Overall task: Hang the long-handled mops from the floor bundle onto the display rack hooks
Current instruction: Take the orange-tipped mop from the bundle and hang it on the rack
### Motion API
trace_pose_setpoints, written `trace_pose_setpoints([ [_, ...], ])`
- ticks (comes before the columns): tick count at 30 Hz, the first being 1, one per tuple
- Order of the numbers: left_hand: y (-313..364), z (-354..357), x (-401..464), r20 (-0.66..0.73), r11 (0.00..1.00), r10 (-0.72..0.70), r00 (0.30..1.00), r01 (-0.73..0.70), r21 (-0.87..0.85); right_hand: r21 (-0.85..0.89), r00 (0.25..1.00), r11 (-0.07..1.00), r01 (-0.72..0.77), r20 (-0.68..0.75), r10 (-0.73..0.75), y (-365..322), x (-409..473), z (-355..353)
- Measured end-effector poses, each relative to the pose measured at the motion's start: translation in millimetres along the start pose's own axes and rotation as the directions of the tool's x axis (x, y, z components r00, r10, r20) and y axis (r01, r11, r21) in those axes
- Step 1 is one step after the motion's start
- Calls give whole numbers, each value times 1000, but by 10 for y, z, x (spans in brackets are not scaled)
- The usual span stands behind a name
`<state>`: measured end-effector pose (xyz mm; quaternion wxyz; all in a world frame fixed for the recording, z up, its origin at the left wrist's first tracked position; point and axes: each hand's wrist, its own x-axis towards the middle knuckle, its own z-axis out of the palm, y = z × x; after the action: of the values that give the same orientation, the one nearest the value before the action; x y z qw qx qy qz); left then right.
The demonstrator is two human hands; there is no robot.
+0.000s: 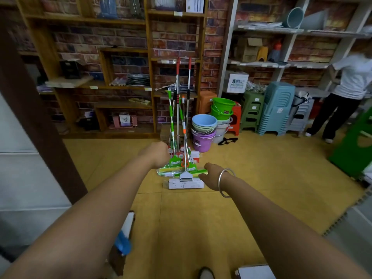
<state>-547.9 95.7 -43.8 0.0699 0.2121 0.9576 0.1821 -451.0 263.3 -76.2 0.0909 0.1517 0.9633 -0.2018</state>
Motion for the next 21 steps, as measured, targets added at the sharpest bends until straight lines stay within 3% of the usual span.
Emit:
trace_pose_setpoints([
  [6, -116, 74, 1131, 41, 1000, -30, 999, 30, 7, -13, 997, 1000, 25, 67, -24, 46, 1139, -104],
  [17, 41, -222, 3837, 31, 999, -22, 999, 22, -27, -2, 998, 998, 67, -2, -67, 251, 3815, -1104],
  [21, -2, -289, 4513, 44, 999, -23, 999, 25, -48, 18, 996, 997, 74, 42, -75, 212, 4545, -1275],
])
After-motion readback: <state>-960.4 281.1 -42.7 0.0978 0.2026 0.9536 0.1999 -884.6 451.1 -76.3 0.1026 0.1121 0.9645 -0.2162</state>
